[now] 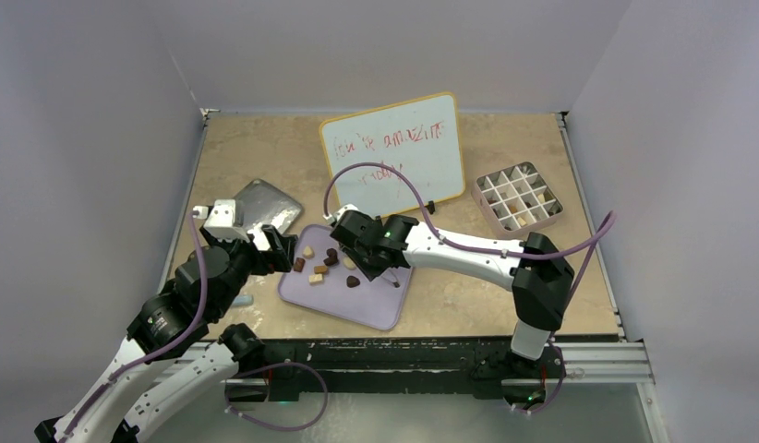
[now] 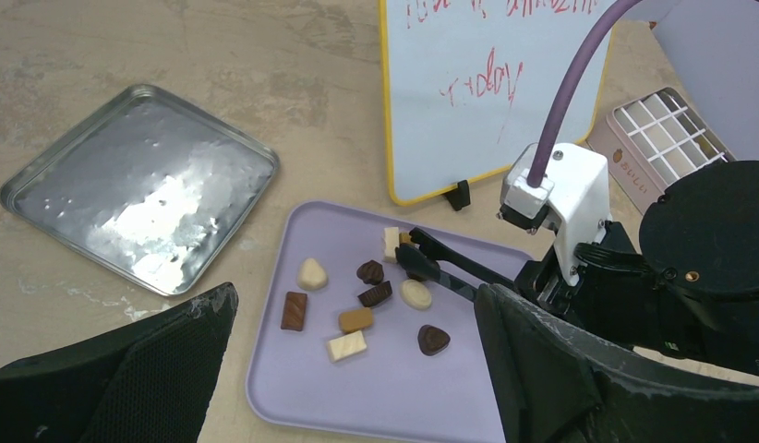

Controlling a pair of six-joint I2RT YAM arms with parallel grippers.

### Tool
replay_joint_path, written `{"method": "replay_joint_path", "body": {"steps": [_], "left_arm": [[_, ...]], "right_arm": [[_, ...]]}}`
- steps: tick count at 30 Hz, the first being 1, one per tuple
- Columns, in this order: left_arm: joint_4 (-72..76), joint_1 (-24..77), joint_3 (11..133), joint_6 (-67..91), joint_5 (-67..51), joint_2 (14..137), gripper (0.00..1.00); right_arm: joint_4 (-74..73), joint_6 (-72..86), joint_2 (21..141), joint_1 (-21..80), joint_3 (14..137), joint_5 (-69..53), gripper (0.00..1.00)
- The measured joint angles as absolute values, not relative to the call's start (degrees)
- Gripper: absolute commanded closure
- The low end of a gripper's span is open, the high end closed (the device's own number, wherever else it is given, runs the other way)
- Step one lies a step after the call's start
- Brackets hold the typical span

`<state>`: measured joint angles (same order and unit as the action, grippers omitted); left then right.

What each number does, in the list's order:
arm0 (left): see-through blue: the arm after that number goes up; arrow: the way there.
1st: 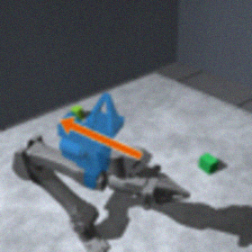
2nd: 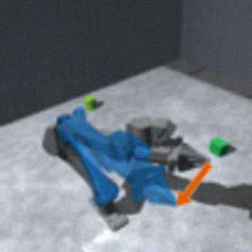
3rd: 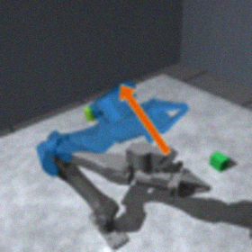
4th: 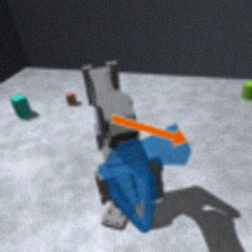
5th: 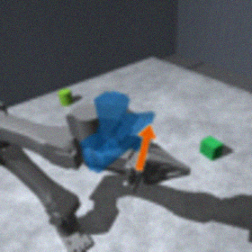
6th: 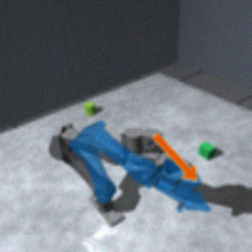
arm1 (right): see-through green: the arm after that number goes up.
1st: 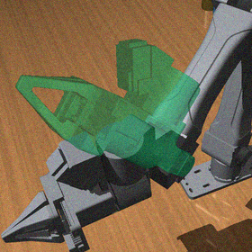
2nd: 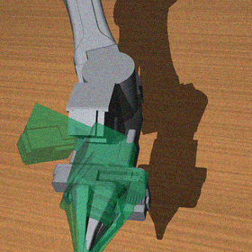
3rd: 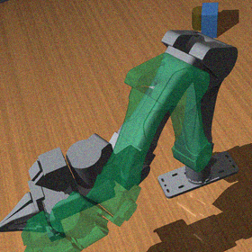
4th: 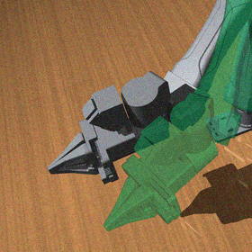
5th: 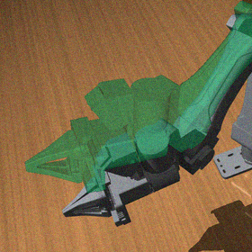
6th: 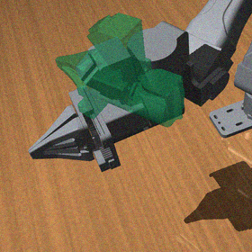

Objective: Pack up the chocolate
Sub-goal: Pick up the fake chocolate from the plate.

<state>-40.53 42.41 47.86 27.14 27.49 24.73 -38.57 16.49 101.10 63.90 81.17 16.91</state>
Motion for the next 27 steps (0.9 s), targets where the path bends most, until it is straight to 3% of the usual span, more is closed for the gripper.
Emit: {"method": "replay_joint_path", "body": {"steps": [22,27], "left_arm": [[-40.8,42.4,47.9,26.9,27.5,24.1,0.0],[-41.0,42.4,47.9,26.9,27.8,23.6,0.0]], "right_arm": [[-44.2,18.0,101.8,63.9,82.0,16.3,0.61],[-44.6,18.1,102.0,63.9,82.0,15.5,0.65]]}}
